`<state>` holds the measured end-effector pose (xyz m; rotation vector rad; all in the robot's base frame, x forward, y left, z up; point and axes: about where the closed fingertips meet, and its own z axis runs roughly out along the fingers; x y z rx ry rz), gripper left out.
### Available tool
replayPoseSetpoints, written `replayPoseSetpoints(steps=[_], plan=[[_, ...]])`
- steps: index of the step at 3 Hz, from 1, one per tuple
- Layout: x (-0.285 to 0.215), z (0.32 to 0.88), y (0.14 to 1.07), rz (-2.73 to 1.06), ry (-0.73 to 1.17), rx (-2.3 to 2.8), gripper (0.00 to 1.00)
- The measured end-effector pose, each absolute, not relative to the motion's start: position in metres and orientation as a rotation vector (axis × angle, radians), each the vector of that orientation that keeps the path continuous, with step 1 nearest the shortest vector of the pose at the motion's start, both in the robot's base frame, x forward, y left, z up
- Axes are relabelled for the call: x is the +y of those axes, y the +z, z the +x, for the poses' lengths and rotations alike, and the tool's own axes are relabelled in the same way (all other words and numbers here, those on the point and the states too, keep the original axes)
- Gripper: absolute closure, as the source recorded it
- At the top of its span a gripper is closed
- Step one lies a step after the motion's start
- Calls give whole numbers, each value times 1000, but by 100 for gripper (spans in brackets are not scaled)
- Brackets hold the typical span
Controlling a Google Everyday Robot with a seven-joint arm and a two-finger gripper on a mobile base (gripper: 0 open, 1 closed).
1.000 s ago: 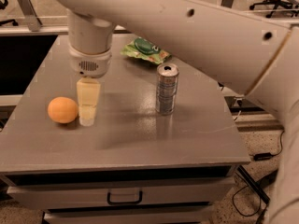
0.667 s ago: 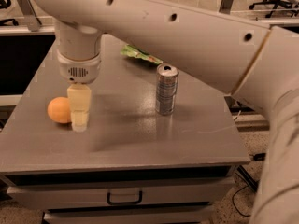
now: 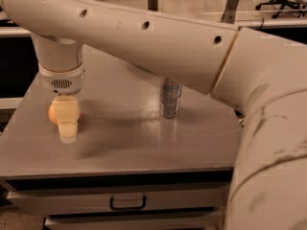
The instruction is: Move orange near redbull can
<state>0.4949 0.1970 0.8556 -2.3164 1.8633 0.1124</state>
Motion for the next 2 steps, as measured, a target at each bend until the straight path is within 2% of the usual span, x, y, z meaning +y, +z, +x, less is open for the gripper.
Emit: replayPoseSetpoints(steps=[1,2], plan=[[211,495,848,-2364,104,1847,2],[217,495,843,-2390,106,1842,25]])
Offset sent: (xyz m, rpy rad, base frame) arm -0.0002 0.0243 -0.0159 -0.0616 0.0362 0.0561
